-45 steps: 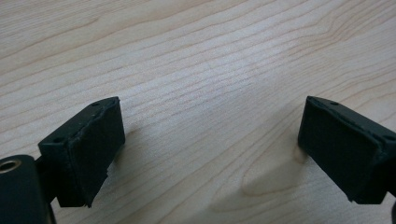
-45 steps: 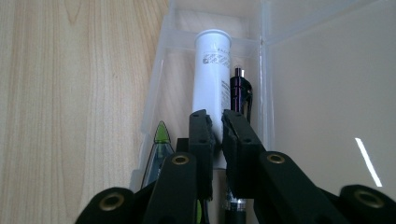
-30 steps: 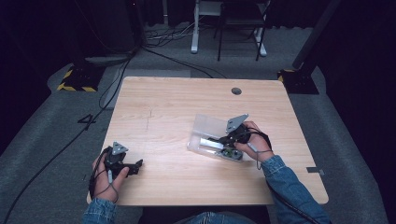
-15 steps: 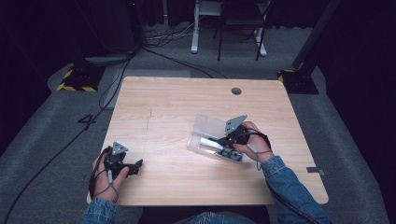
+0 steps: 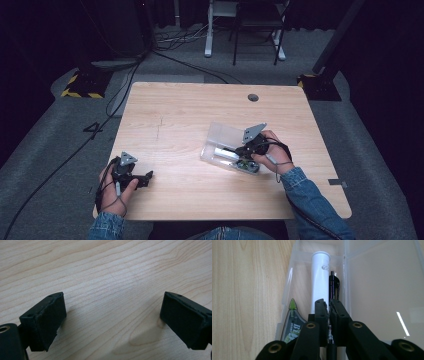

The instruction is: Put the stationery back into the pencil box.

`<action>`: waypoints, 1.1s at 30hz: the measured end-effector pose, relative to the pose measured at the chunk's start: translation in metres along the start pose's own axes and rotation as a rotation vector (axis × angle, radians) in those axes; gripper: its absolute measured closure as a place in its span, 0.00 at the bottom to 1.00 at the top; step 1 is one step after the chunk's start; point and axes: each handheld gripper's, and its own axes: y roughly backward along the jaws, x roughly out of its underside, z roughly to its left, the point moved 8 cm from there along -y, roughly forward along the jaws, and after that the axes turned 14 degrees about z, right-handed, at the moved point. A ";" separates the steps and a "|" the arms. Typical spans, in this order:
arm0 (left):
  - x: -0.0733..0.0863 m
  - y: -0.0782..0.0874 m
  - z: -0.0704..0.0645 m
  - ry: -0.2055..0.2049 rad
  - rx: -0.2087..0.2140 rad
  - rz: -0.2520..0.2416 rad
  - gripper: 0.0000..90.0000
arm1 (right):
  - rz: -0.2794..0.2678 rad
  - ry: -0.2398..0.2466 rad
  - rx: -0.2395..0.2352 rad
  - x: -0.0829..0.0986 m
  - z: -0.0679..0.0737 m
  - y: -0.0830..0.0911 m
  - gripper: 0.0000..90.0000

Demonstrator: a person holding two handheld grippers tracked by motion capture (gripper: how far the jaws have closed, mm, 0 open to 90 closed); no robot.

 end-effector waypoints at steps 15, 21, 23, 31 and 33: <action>-0.001 -0.001 0.000 -0.004 -0.003 0.003 0.06 | -0.184 -0.206 0.060 0.015 0.001 0.052 0.46; -0.002 -0.001 0.000 0.002 0.000 0.009 0.05 | -0.205 -0.269 0.106 0.039 0.002 0.069 0.40; -0.003 -0.002 0.000 0.000 -0.002 0.008 0.04 | -0.209 -0.286 0.119 0.047 0.002 0.075 0.38; -0.004 -0.004 -0.001 -0.006 0.002 0.013 0.02 | -0.207 -0.365 0.171 0.082 -0.002 0.092 0.34; -0.005 -0.004 0.000 -0.010 -0.003 0.016 0.01 | -0.206 -0.383 0.179 0.090 -0.003 0.093 0.33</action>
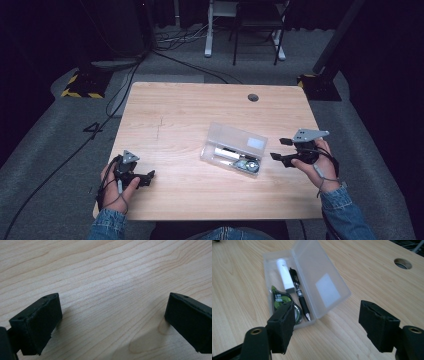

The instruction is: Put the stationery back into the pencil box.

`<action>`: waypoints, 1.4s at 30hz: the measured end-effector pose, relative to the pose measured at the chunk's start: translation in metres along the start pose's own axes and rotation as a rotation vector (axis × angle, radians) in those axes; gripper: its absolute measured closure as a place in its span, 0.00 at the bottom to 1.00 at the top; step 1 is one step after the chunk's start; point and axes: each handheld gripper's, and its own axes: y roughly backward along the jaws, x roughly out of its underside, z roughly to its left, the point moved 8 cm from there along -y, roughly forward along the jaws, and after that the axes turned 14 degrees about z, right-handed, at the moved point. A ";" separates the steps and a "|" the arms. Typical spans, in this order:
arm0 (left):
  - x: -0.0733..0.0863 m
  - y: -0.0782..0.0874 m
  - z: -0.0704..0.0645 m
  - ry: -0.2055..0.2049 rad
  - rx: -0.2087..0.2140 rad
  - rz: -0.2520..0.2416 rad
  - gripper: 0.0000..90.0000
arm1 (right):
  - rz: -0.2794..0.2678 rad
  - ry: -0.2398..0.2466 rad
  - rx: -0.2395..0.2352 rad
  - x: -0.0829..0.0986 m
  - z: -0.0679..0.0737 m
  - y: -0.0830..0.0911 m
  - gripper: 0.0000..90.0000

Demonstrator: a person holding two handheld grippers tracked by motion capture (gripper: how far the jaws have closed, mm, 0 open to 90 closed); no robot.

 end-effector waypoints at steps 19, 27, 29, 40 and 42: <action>-0.001 -0.001 0.000 -0.002 0.001 0.004 0.00 | 0.064 -0.211 0.075 0.078 -0.049 -0.011 0.26; -0.001 -0.001 0.000 -0.002 0.001 0.004 0.00 | 0.087 -0.250 0.083 0.096 -0.056 -0.026 0.22; -0.001 -0.001 0.000 -0.002 0.001 0.004 0.00 | 0.095 -0.248 0.091 0.098 -0.056 -0.029 0.21; -0.001 -0.001 0.000 -0.002 0.001 0.004 0.00 | 0.079 -0.242 0.096 0.101 -0.054 -0.040 0.15; -0.001 -0.001 0.000 -0.002 0.001 0.004 0.00 | 0.083 -0.242 0.103 0.101 -0.054 -0.040 0.13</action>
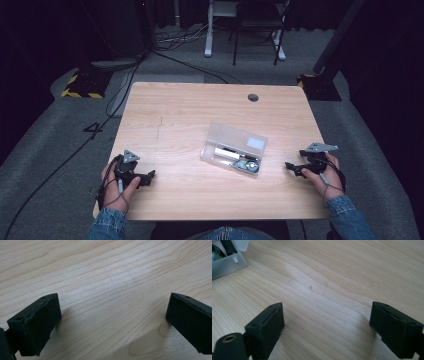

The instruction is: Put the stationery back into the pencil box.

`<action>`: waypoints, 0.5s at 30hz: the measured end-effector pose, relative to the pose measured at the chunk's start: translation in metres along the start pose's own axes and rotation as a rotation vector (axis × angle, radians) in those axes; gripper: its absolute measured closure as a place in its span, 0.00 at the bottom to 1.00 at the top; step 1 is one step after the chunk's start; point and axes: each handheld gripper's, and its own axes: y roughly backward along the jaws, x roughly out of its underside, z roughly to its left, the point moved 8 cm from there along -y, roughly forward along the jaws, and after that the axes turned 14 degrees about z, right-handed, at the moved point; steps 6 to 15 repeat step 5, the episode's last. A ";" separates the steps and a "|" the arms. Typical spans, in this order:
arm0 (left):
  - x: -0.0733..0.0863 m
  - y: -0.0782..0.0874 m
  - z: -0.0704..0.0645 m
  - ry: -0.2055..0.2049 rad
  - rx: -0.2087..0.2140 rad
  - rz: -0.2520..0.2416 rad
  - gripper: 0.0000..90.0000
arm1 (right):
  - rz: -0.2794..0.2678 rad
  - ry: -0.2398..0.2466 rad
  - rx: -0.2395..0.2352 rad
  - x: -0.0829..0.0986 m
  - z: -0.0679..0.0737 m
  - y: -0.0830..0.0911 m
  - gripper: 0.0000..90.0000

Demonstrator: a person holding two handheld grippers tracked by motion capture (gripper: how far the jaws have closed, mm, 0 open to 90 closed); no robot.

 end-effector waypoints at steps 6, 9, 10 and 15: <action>0.000 0.000 0.000 0.001 -0.002 0.000 0.00 | 0.015 -0.011 0.005 -0.002 0.001 -0.003 0.06; 0.000 0.000 0.000 0.001 -0.002 0.000 0.00 | 0.015 -0.011 0.005 -0.002 0.001 -0.003 0.06; 0.000 0.000 0.000 0.001 -0.002 0.000 0.00 | 0.015 -0.011 0.005 -0.002 0.001 -0.003 0.06; 0.000 0.000 0.000 0.001 -0.002 0.000 0.00 | 0.015 -0.011 0.005 -0.002 0.001 -0.003 0.06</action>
